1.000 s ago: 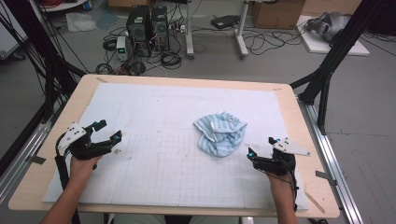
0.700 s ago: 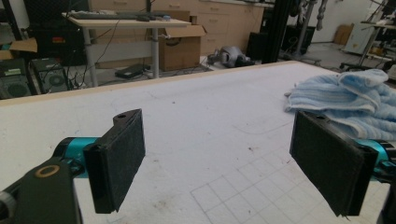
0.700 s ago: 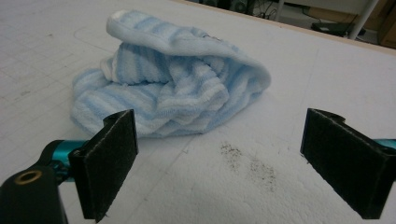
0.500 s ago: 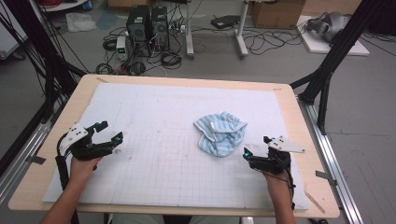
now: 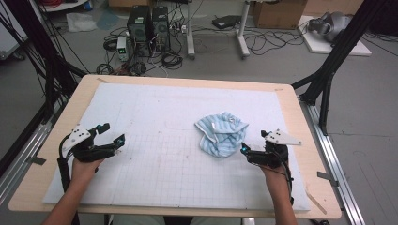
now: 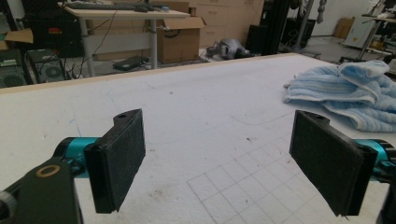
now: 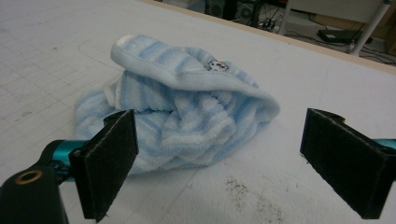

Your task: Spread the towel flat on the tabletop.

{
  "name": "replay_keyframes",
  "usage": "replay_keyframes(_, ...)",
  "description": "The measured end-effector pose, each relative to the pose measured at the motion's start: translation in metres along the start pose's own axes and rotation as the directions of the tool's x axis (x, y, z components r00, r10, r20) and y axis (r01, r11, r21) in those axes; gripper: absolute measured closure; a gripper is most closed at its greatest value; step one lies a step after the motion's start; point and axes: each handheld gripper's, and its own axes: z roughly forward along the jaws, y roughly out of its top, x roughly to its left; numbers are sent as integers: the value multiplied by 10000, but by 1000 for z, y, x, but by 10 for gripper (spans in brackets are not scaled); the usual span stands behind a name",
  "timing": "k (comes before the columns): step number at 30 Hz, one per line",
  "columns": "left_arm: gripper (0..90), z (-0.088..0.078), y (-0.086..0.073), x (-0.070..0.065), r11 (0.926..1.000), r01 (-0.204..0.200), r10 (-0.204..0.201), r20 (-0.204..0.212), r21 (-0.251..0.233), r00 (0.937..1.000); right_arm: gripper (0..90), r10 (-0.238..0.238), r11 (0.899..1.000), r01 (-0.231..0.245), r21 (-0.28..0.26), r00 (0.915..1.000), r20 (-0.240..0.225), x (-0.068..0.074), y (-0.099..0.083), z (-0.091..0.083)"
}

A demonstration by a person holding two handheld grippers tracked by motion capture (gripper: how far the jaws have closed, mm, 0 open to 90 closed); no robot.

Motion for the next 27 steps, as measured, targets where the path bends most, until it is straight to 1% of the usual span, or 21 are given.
replay_keyframes(3, 188, 1, 0, 1, 10000, 59, -59, -5, -15, 10000, 103, -157, 9994, 159, 312, 9999, -51, 0, 5, 8)
replay_keyframes(5, 188, 1, -1, 2, 9999, 114, -114, -6, -32, 9999, 103, -210, 9982, 219, 554, 9996, -169, 0, 10, 17)
replay_keyframes(9, 189, 2, 0, 1, 9999, 108, -108, 23, -17, 9999, 103, -657, 9927, 693, 986, 9971, -393, 4, 20, 37)
replay_keyframes(10, 190, 2, 0, 1, 10000, 88, -88, 47, 3, 10000, 103, -796, 9894, 847, 1181, 9957, -475, 6, 22, 42)
replay_keyframes(11, 190, 2, 0, 1, 10000, 97, -97, 61, -3, 9999, 103, -1034, 9842, 1099, 1388, 9932, -529, 7, 25, 50)
replay_keyframes(12, 191, 2, 0, 0, 10000, 90, -90, 56, 18, 9999, 106, -1115, 9816, 1189, 1496, 9921, -570, 8, 26, 53)
replay_keyframes(14, 192, 3, -1, 0, 10000, 85, -85, 92, 21, 9999, 153, -1297, 9741, 1405, 1769, 9890, -714, 10, 28, 66)
replay_keyframes(15, 193, 3, -1, -1, 10000, 87, -87, 88, 40, 9999, 161, -1303, 9716, 1429, 1886, 9884, -777, 10, 29, 71)
replay_keyframes(16, 193, 3, -1, -1, 10000, 87, -87, 88, 40, 9999, 170, -1343, 9677, 1468, 2048, 9882, -740, 11, 30, 77)
replay_keyframes(17, 194, 3, -1, -1, 9999, 103, -103, 100, 39, 9999, 236, -1402, 9625, 1548, 2228, 9869, -802, 11, 30, 82)
replay_keyframes(18, 194, 3, -1, 0, 9999, 105, -106, 101, 40, 9999, 282, -1468, 9574, 1651, 2370, 9848, -929, 11, 30, 85)
replay_keyframes(19, 194, 3, -1, 0, 9999, 122, -122, 89, 45, 9999, 320, -1544, 9524, 1715, 2521, 9842, -862, 12, 30, 90)
replay_keyframes(21, 195, 3, -1, 1, 9999, 136, -137, 90, 57, 9999, 438, -1462, 9487, 1652, 2697, 9852, -892, 14, 31, 95)
replay_keyframes(22, 195, 3, -1, 1, 9999, 161, -162, 60, 39, 9999, 507, -1544, 9452, 1747, 2760, 9835, -940, 15, 33, 97)
replay_keyframes(23, 196, 3, -1, 1, 9999, 163, -163, 46, 39, 9999, 578, -1613, 9444, 1825, 2734, 9820, -985, 17, 34, 97)
replay_keyframes(24, 196, 3, -1, 2, 9998, 168, -168, 41, 43, 9998, 622, -1698, 9448, 1927, 2649, 9797, -1070, 20, 35, 97)
replay_keyframes(27, 197, 3, -1, 2, 9998, 193, -193, 24, 25, 9998, 681, -1646, 9471, 1961, 2541, 9764, -1400, 26, 37, 97)
